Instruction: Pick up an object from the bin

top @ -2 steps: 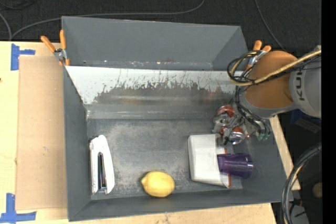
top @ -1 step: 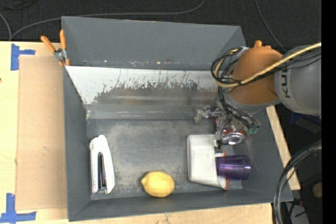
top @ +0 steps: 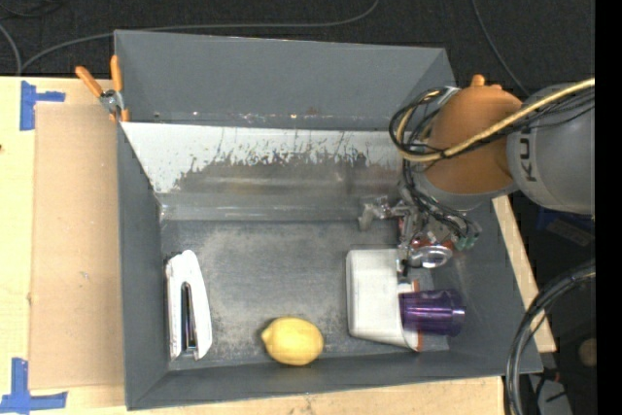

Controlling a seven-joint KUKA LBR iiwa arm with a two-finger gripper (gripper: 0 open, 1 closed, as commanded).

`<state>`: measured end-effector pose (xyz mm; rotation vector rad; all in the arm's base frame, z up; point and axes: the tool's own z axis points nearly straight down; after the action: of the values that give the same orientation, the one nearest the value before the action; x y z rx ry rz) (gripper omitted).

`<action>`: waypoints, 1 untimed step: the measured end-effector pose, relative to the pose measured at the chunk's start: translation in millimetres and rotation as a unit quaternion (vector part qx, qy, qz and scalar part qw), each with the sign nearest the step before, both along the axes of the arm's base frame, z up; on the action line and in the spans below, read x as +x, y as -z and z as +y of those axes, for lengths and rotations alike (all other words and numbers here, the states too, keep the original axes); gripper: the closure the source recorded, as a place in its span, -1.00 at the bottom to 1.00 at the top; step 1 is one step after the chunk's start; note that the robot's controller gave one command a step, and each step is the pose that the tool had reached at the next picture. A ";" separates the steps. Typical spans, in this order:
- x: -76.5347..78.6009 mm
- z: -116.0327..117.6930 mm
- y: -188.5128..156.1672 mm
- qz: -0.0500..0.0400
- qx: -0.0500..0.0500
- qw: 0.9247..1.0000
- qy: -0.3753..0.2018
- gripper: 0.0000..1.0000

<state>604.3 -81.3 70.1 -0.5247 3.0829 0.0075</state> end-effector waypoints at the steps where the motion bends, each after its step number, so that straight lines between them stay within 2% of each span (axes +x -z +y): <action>1: -10.5 -17.9 0.3 0.001 0.001 1.000 0.024 -1.00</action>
Offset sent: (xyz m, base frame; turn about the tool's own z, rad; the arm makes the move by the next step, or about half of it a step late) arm -0.0046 -0.0181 -0.0001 0.0370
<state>593.8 -99.2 69.9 -0.4510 3.0953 0.0110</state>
